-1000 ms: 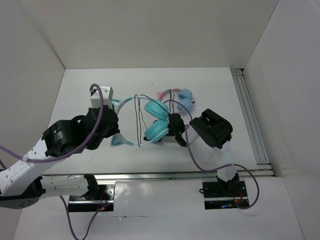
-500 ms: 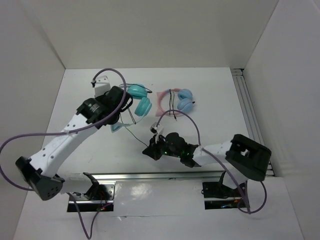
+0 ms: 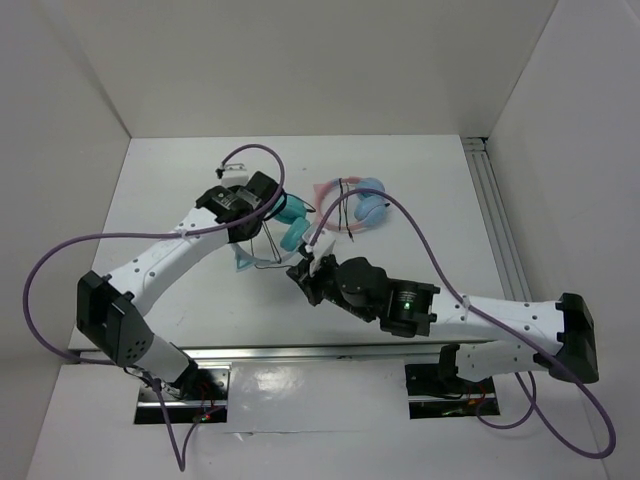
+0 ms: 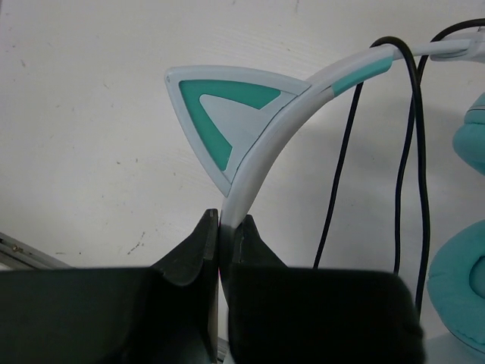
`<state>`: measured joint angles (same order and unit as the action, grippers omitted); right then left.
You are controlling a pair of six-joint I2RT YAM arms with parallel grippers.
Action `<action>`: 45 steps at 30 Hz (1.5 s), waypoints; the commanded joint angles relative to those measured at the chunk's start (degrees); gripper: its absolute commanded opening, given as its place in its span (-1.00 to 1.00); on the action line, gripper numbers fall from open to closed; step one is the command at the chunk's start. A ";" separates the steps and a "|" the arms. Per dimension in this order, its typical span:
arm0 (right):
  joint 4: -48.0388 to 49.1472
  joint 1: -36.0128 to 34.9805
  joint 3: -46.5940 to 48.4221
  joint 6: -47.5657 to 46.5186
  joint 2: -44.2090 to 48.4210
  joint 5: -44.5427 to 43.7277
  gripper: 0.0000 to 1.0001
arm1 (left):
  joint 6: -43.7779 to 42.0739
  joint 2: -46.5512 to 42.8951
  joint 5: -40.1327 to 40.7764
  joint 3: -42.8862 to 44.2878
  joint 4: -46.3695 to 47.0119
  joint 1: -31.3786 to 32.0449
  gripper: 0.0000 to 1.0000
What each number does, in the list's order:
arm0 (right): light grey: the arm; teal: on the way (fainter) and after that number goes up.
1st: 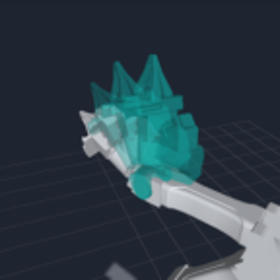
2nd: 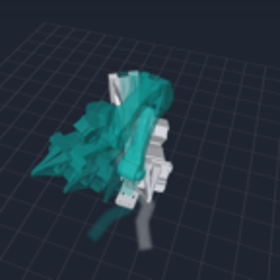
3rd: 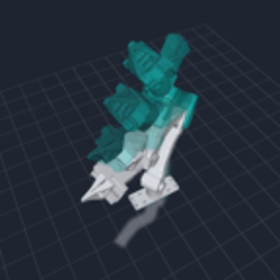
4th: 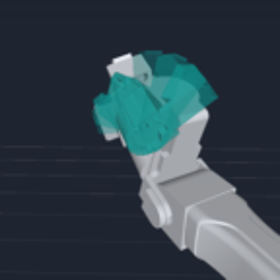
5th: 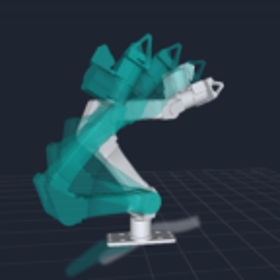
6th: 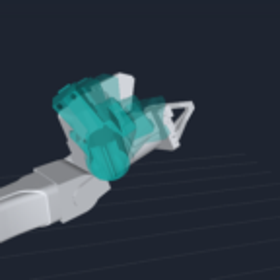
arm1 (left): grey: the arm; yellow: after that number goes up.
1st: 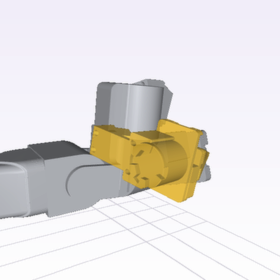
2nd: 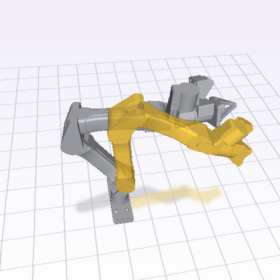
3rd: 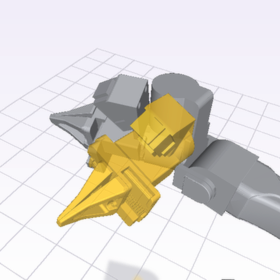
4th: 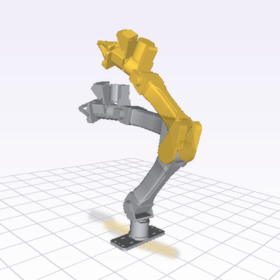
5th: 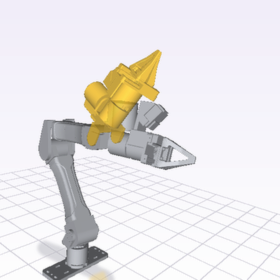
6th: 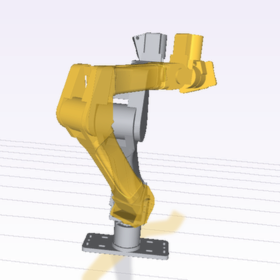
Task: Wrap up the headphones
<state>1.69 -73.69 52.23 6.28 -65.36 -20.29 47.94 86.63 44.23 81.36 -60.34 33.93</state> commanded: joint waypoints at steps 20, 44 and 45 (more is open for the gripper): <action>-16.90 -2.60 1.47 -9.54 -1.18 -2.31 -1.00 | -15.51 -9.29 -32.89 -4.36 13.67 -29.19 -1.00; -3.28 16.37 10.79 -25.09 -10.48 4.99 -1.00 | -26.06 -16.75 -34.47 -19.48 17.80 2.01 -1.00; -3.28 18.47 11.40 -25.79 -11.01 6.48 -1.00 | -26.06 -17.54 -34.99 -20.36 17.80 3.49 -1.00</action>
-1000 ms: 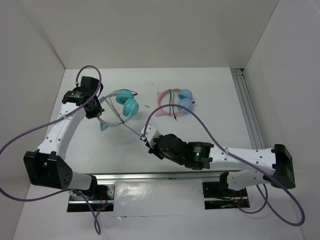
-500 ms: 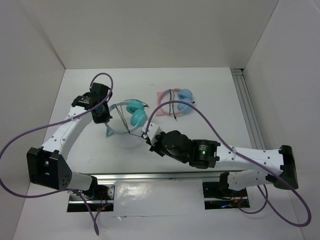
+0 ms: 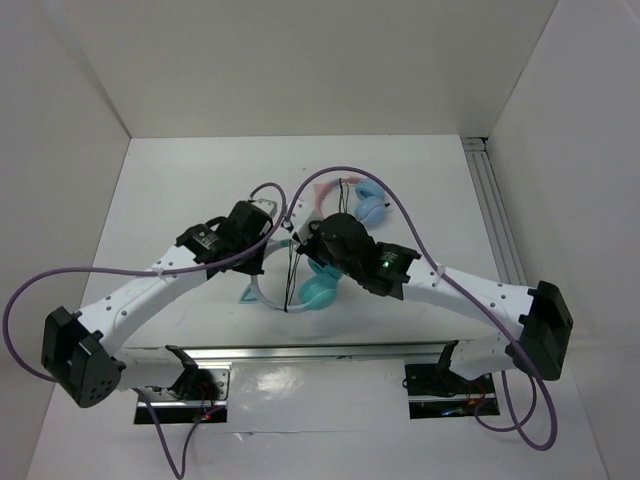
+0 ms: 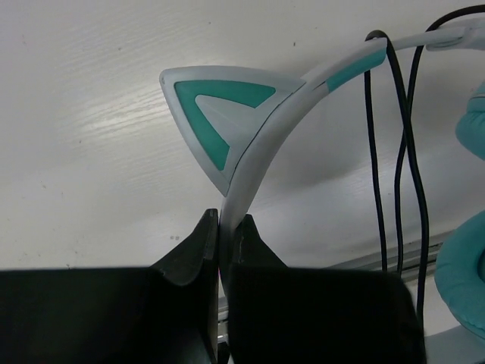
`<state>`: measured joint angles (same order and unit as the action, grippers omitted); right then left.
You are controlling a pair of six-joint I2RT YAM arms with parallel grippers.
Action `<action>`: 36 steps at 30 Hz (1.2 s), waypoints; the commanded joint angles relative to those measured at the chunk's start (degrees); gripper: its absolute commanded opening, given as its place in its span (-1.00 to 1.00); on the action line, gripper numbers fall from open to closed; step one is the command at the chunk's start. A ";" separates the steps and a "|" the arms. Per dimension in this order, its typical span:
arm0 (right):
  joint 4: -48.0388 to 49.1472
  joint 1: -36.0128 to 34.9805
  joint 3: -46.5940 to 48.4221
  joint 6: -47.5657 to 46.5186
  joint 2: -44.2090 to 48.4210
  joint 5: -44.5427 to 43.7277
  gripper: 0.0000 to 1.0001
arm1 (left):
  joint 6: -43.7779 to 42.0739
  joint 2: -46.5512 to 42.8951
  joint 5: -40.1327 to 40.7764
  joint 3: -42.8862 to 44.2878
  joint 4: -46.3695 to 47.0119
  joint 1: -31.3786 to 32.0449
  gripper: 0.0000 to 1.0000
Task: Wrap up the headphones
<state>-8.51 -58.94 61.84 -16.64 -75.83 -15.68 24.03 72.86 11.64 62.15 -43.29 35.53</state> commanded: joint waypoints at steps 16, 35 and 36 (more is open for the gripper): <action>8.16 10.33 2.14 -3.31 -7.92 5.05 -0.33 | -1.00 -6.24 1.28 1.92 -6.99 8.07 -1.00; 9.74 19.64 0.47 3.19 -11.63 6.99 0.28 | 2.24 -3.78 2.24 4.65 -5.40 2.89 -1.00; 9.74 20.35 0.47 3.72 -11.10 6.98 0.32 | 2.25 -3.78 2.25 4.04 -5.40 2.10 -1.00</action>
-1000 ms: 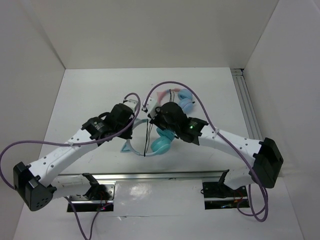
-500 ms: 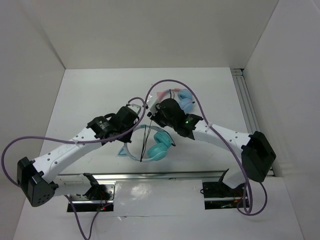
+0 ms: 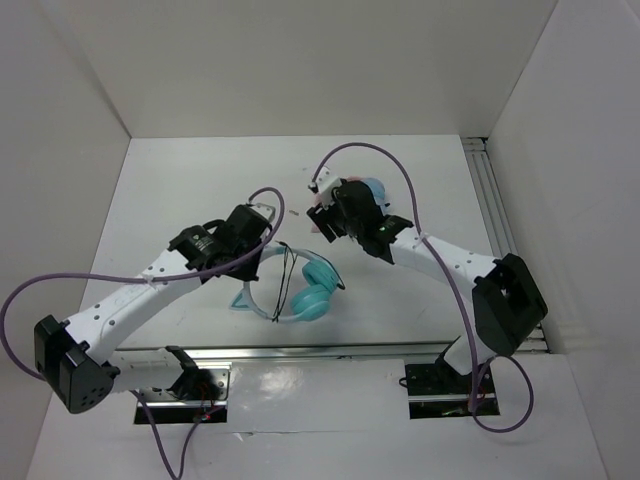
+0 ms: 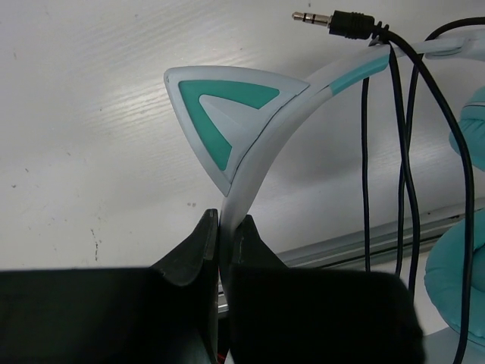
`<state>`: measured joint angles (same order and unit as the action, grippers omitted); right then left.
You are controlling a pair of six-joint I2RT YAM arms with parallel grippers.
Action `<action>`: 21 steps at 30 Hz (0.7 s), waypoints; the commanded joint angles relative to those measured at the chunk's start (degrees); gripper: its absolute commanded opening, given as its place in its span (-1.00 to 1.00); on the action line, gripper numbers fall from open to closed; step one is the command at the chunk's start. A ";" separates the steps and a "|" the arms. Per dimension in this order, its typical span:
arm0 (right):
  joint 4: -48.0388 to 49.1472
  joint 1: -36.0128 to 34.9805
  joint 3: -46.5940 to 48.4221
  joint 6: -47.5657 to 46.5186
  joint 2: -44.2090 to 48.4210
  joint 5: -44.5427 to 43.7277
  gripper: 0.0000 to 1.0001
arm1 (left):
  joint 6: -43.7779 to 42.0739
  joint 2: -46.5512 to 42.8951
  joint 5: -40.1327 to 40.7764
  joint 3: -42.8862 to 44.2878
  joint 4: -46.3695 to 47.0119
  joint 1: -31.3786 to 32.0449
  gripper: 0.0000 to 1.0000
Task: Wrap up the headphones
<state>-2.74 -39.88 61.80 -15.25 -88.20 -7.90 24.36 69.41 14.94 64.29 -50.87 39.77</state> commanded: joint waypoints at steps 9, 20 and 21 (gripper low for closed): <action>-0.16 -0.54 1.04 7.25 8.48 -4.57 0.87 | -1.14 0.99 -1.57 -4.96 11.38 -11.72 -1.00; -2.53 -5.47 2.18 7.25 15.25 -5.55 1.00 | -18.02 1.78 -8.22 -14.80 26.95 -22.18 -1.00; -2.53 -5.47 2.18 7.25 15.25 -4.85 1.00 | -20.03 1.78 -9.30 -15.42 29.66 -25.24 -1.00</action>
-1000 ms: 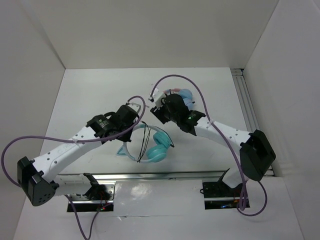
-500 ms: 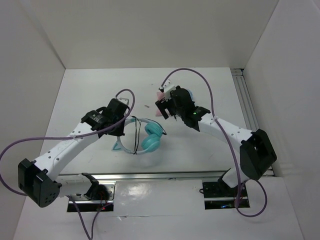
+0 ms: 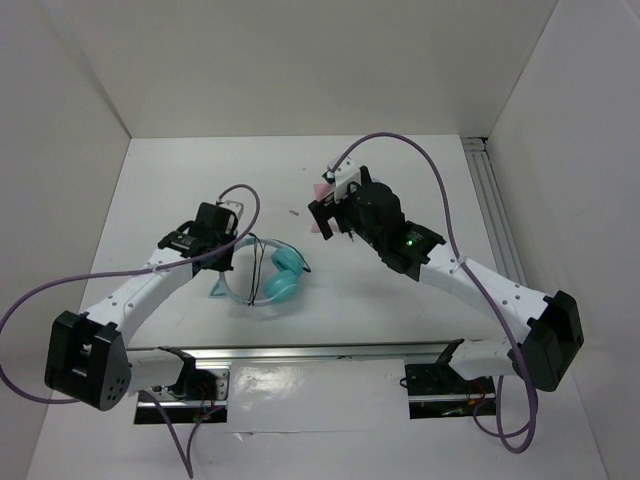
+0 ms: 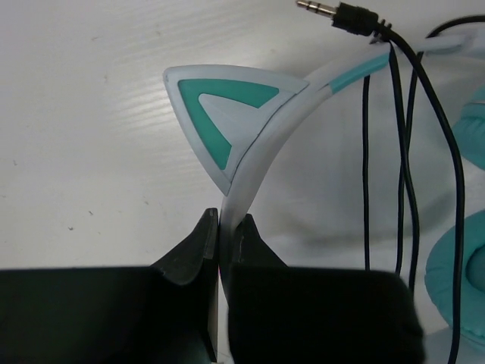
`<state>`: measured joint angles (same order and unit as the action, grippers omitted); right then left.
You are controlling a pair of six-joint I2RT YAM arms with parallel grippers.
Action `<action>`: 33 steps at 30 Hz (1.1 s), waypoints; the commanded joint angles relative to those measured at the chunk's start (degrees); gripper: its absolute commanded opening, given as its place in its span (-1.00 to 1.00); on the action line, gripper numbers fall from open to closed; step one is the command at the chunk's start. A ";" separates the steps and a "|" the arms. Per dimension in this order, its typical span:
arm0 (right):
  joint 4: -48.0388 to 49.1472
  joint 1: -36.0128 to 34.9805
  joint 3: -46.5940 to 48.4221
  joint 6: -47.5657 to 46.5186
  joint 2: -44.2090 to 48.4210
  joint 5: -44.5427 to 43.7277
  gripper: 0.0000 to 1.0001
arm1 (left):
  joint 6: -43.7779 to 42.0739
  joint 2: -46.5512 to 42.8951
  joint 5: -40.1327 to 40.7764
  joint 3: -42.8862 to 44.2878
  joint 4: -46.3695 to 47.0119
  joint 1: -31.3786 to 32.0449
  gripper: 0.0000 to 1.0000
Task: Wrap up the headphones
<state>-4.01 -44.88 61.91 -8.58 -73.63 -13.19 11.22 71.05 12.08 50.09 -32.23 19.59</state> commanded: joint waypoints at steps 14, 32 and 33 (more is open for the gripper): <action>-0.21 -0.47 1.55 -0.47 -0.38 6.86 1.00 | -7.37 12.36 -10.15 -1.31 15.36 -16.95 -1.00; -3.28 -0.47 4.27 1.45 -0.99 7.57 1.00 | -0.69 3.41 -17.53 1.23 16.16 -20.47 1.00; -3.28 -0.47 5.14 2.16 -0.99 6.78 1.00 | -0.07 2.61 -17.53 3.42 13.71 -20.47 1.00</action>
<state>-7.01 -45.01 62.89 -8.25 -74.78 -5.37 8.23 77.47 -2.70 48.34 -17.43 -0.64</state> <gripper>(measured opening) 0.999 0.997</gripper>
